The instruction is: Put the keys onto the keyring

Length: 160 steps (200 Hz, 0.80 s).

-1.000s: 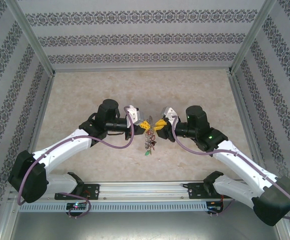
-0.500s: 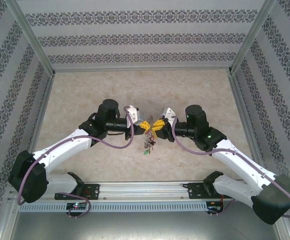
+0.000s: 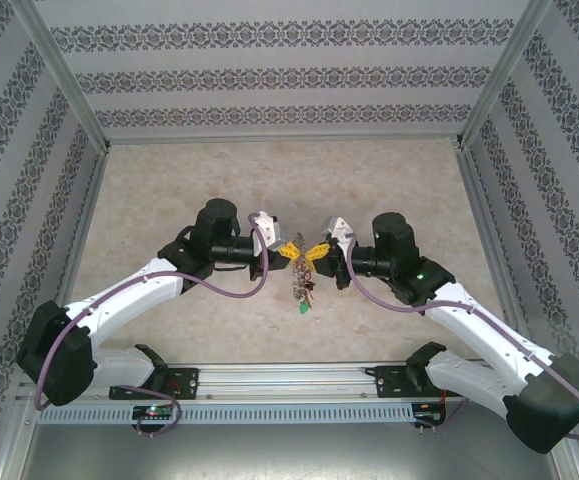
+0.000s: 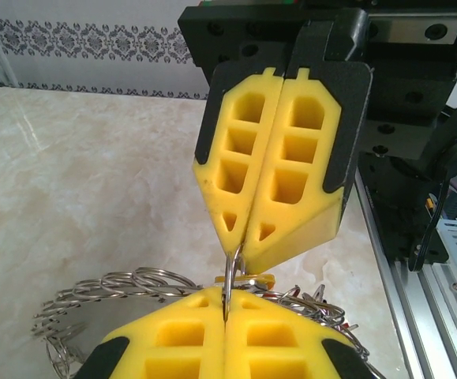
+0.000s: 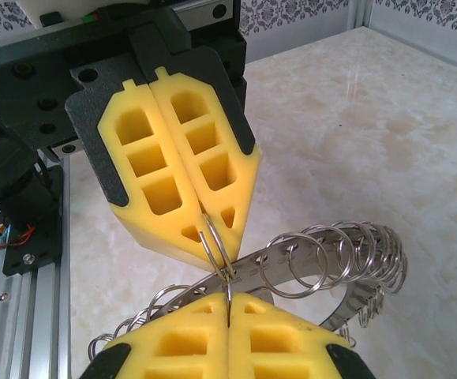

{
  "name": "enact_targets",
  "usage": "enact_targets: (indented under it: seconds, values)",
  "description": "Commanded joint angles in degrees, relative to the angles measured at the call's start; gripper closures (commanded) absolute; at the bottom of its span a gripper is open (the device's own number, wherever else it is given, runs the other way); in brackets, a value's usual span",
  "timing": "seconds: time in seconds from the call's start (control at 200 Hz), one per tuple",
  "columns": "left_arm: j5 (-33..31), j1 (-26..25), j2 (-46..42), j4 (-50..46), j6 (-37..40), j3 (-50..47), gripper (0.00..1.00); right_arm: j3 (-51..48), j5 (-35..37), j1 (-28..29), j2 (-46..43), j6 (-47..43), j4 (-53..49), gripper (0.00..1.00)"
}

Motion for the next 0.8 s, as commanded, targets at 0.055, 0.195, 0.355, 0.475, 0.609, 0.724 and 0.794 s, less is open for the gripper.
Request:
enact_targets:
  seconds: [0.055, 0.195, 0.355, 0.475, 0.609, 0.724, 0.794]
  values:
    - [-0.4, 0.4, -1.7, 1.6, 1.4, 1.5, 1.0, 1.0, 1.5, 0.3, -0.1, 3.2, -3.5, 1.0]
    - [-0.9, 0.4, -1.4, -2.6, 4.9, 2.5, 1.0, 6.9, 4.2, -0.5, 2.5, 5.2, -12.4, 1.0]
    - [-2.2, 0.4, -1.1, -3.7, 6.9, 2.7, 1.0, 14.3, 5.6, -0.5, 6.3, 4.9, -22.6, 1.0]
    - [-2.2, 0.4, -0.2, -3.1, 6.5, 2.7, 1.0, 18.6, 5.3, -0.5, 9.3, 5.8, -27.7, 1.0]
    - [-3.3, 0.4, -0.1, -0.8, 5.0, 2.1, 1.0, 21.2, 7.9, 0.2, 11.7, 5.9, -31.4, 1.0]
    - [-4.7, 0.4, -0.3, 1.1, 3.6, 1.3, 1.0, 22.1, 7.2, 0.1, 12.6, 8.1, -31.0, 1.0]
    - [-4.9, 0.3, -0.3, 1.8, 3.0, 1.0, 1.0, 21.6, 3.6, 0.2, 12.9, 10.6, -27.9, 1.0]
